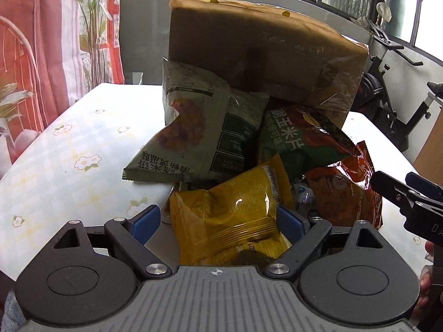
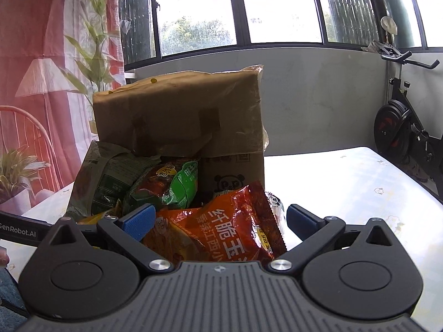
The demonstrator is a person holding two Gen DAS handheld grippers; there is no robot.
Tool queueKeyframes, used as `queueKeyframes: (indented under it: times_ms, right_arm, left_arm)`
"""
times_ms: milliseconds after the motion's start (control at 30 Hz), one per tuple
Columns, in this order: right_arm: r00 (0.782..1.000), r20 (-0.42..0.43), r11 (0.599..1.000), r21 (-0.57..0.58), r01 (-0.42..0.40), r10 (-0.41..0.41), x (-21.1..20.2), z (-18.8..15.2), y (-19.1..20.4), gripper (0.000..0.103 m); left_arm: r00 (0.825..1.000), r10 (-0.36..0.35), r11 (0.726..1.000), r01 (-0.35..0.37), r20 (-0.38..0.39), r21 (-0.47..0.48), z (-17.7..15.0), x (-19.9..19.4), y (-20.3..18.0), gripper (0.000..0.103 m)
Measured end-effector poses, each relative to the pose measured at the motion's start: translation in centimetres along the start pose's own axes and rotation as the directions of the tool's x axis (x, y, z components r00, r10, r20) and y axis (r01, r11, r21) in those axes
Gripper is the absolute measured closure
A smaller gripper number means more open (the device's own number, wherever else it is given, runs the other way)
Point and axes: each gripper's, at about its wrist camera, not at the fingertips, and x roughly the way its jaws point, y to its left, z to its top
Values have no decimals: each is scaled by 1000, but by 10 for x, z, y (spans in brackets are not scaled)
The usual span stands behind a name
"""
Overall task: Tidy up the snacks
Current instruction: 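Grasp the yellow snack bag with the left gripper while the right gripper reaches toward the orange corn-chip bag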
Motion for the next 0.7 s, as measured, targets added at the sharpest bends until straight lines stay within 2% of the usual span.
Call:
queueKeyframes:
  times_ms: [100,367,533,567,700]
  right_arm:
    - [1000,-15,1000,10,-9,10,2,-1,-1,0]
    - [999,-28,999,23,-31,32,6,-3,-3,1]
    - [999,-34,999,25,-33,34,6,-4,-3,1]
    - [999,-34,999,25,-33,34,6,-4,-3,1]
    - [999,-42,999,28,-31,32,8,-5,-4,1]
  left_arm:
    - [1000,-26,999,25,-17,-27,-2,5,3,6]
    - [992,-109,992,105,-56,-69,-7,19,5,6]
    - [989,-132,988,126,-72,-86,-9,23,5,6]
    - [988,-136,987,130,-71,-90,-9,23,6,7]
    - [989,-145,988,142,-39,-62,-7,17,4,22]
